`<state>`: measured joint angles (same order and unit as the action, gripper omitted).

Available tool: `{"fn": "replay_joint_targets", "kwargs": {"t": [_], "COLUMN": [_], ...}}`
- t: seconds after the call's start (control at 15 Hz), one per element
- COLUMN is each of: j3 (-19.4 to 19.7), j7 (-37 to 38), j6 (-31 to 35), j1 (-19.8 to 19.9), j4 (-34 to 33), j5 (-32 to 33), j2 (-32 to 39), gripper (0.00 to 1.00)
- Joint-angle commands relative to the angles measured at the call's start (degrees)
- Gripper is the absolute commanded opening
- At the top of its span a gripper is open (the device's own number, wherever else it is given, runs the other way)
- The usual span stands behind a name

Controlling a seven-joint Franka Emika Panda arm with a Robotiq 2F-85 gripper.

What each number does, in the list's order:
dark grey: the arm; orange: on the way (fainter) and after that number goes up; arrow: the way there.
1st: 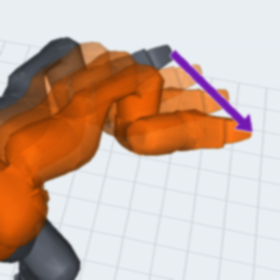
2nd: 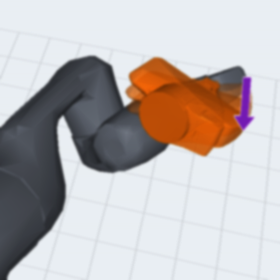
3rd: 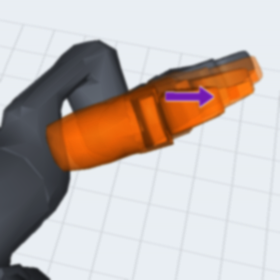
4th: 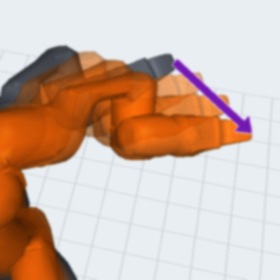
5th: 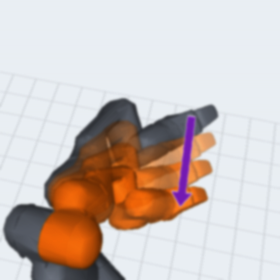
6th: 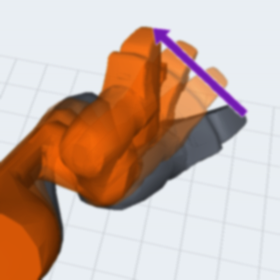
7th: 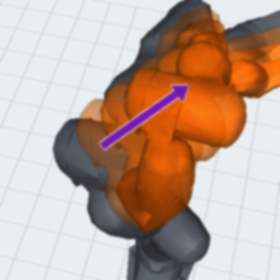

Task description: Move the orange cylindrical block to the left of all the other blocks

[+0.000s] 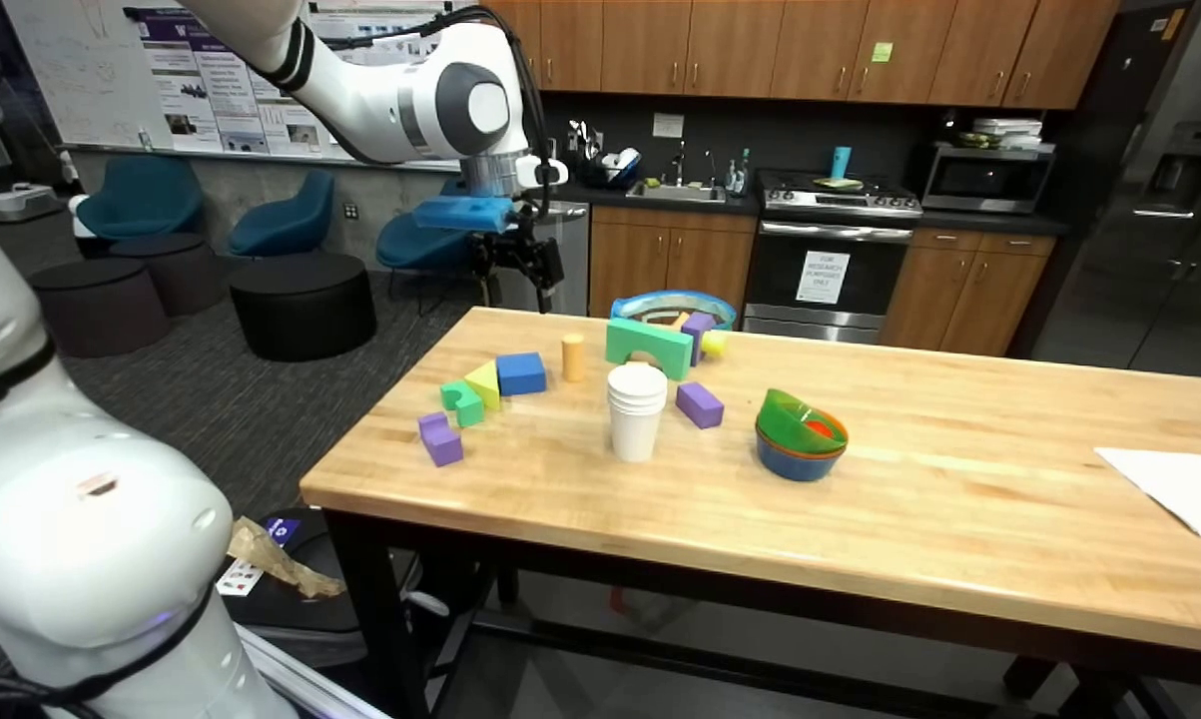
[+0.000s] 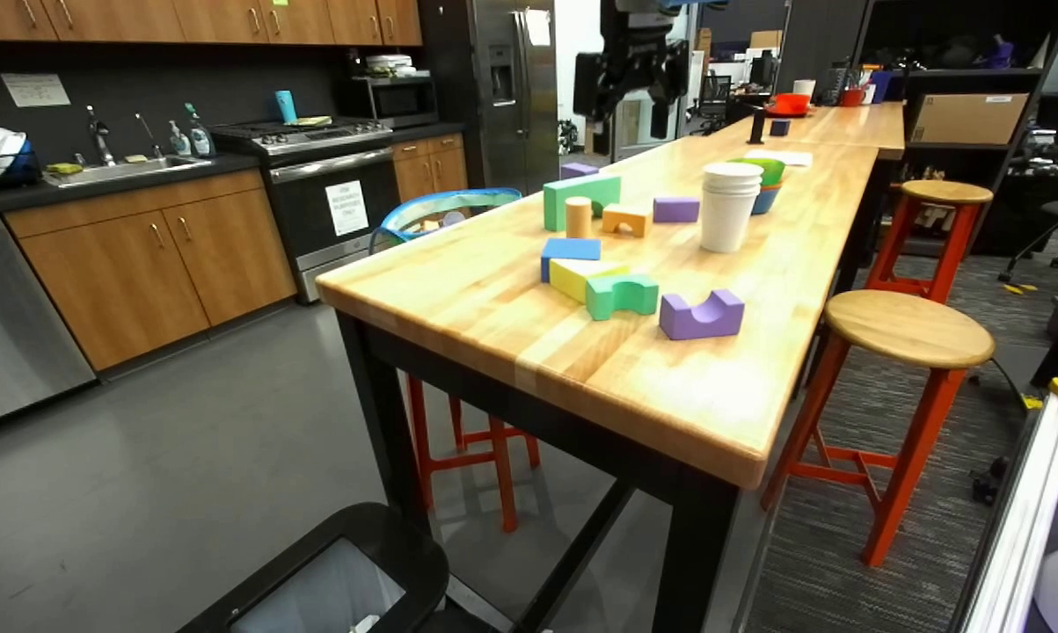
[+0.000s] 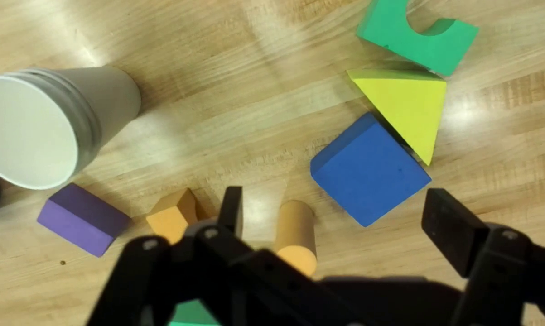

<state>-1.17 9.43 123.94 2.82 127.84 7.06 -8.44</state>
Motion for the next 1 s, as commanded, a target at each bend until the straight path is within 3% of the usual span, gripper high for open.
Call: {"fn": "replay_joint_targets", "kwargs": {"t": [0.0,0.33,0.93], "j3": [-0.49,0.88,3.14], "j7": [3.7,10.32,10.64], "j6": [2.21,3.86,7.71], "j1": [-0.64,-0.38,-0.53], "j4": [-3.97,-7.96,-13.05], "j5": [2.64,3.37,-2.72], "j2": [4.57,9.84,17.35], "gripper": [1.0,1.0,1.0]}}
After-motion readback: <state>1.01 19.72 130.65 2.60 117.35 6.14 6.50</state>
